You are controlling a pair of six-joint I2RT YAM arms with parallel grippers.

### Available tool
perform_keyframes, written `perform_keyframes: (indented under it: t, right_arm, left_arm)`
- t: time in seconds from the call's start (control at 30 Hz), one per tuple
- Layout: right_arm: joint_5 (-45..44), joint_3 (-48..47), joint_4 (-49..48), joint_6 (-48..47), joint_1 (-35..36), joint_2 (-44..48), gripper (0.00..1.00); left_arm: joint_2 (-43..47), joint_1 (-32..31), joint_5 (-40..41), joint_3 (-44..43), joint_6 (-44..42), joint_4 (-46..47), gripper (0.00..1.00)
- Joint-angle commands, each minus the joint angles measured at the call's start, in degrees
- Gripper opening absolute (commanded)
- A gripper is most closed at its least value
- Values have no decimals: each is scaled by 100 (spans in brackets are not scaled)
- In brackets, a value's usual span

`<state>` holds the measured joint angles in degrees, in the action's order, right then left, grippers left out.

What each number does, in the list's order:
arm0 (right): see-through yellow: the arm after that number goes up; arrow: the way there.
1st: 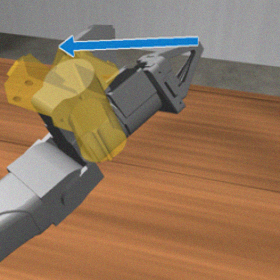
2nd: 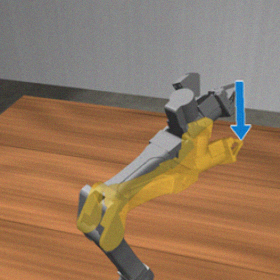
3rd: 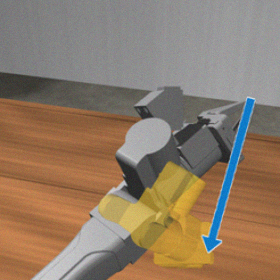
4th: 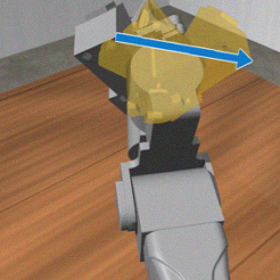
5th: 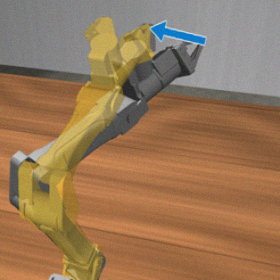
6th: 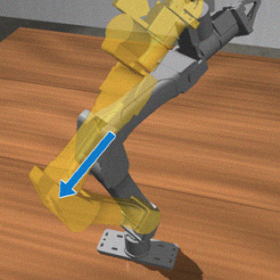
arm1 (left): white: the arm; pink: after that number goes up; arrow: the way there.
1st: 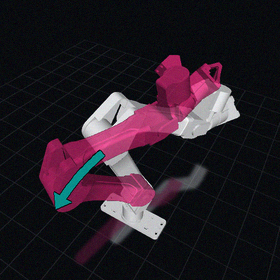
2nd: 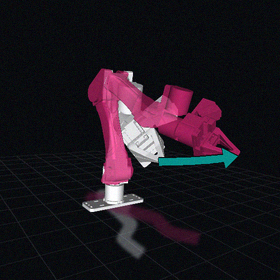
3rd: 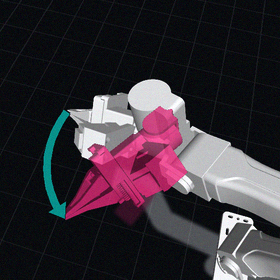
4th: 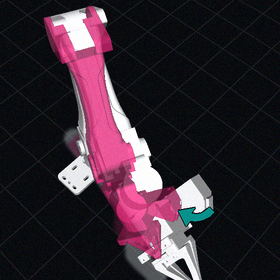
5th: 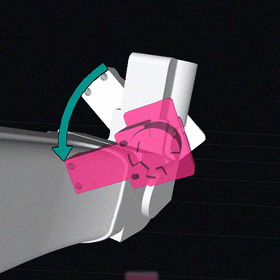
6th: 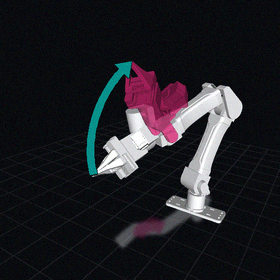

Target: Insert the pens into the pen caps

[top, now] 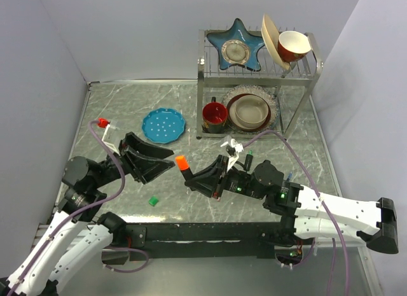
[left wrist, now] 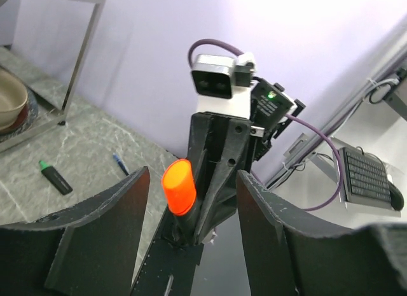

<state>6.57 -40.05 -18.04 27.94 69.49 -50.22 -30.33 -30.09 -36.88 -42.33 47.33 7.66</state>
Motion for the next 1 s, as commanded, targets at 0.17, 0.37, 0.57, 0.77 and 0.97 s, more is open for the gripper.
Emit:
perform_keyframes:
  t: [0.17,0.37,0.57,0.77,0.97]
  right_arm:
    - [319,173,-533,159,-24,38,0]
    - [389,121,-568,176,-15,-58,0]
    - [433,68,-569,238,-24,-173,0]
    - [494,-2,-639,299,-24,-260,0]
    - [635,-73,-920,448,-24,-357,0]
  left_arm:
    - [-8,-15,-425,286,110,746,60]
    - [-114,-15,-556,392,30,895,57]
    - [-123,-15,-706,541,206,1211,57]
    - [-44,-15,-838,646,233,1299,50]
    - [70,-15,-1057,1199,732,1913,22]
